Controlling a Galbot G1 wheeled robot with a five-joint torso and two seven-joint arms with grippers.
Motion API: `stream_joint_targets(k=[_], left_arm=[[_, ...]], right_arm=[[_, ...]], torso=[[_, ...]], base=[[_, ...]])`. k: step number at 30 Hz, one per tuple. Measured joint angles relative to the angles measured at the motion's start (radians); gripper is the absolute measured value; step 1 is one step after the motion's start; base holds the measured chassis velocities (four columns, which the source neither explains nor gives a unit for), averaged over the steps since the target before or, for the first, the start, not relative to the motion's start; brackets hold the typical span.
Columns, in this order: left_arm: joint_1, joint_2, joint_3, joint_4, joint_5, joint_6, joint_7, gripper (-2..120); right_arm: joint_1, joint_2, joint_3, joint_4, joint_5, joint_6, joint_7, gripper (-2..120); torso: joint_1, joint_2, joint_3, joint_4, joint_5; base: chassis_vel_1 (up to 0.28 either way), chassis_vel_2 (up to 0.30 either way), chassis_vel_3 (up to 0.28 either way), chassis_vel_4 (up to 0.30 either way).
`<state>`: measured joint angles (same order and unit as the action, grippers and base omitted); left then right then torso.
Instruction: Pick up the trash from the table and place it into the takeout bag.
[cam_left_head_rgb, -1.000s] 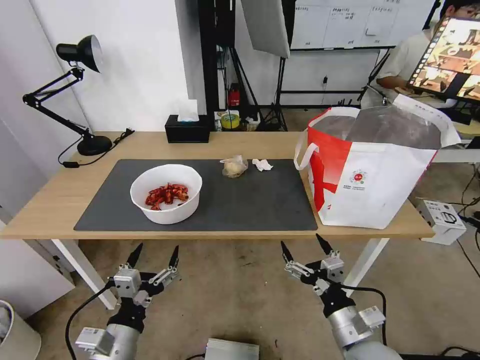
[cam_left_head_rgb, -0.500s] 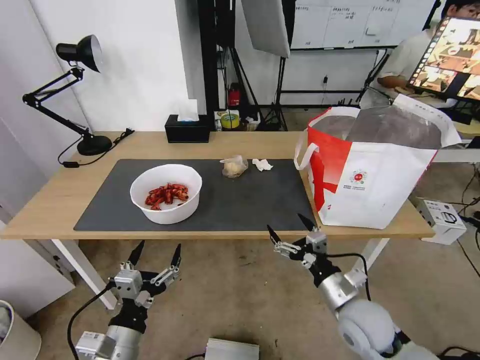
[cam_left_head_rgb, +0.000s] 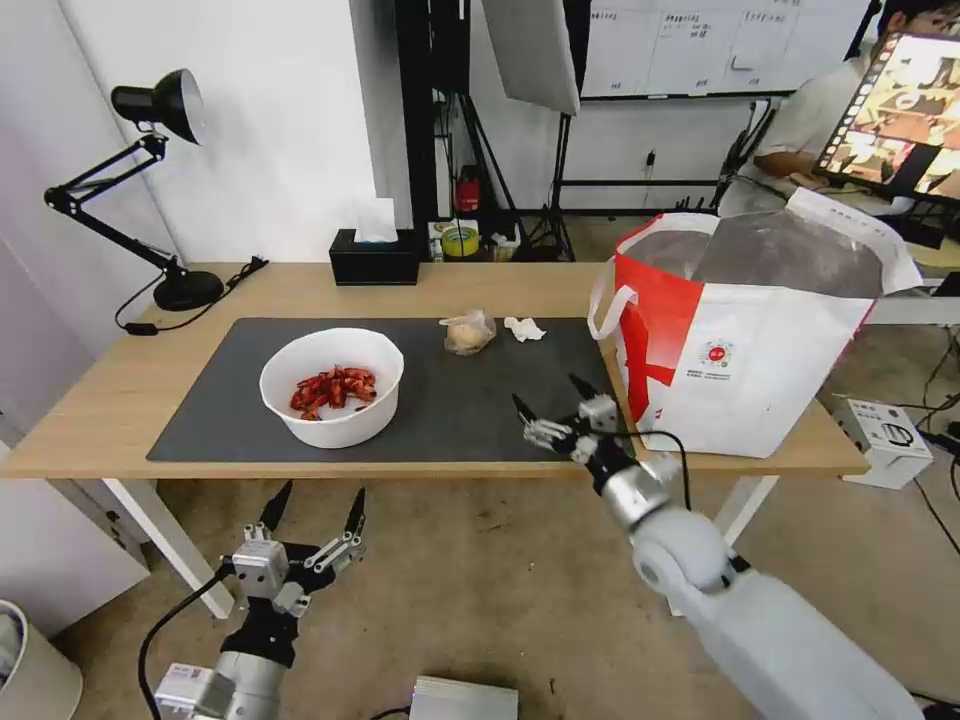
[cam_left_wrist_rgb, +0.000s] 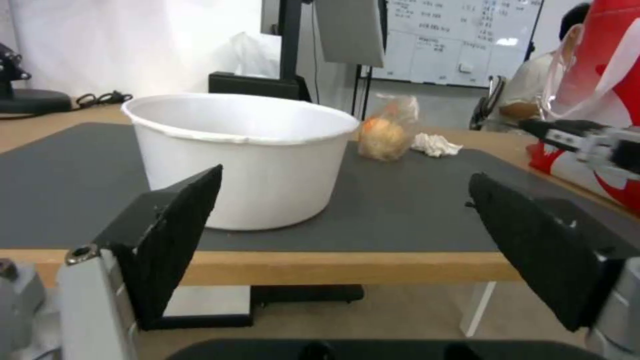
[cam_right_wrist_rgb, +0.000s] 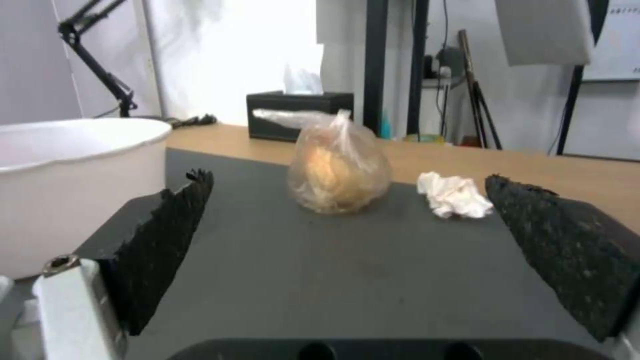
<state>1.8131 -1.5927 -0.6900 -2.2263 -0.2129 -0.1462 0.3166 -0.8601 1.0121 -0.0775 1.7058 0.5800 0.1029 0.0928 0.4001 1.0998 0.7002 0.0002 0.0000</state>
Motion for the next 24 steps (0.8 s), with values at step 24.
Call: stream_joint_targets(k=[24], left_arm=[[-0.059, 0.000, 0.002, 0.023, -0.035, 0.006, -0.008, 100]], right_arm=[[0.447, 0.241, -0.208, -0.485, 0.046, -0.030, 0.213, 100]], torso=[[0.000, 0.000, 0.000, -0.0002, -0.0001]], base=[[0.000, 0.000, 0.000, 0.000]])
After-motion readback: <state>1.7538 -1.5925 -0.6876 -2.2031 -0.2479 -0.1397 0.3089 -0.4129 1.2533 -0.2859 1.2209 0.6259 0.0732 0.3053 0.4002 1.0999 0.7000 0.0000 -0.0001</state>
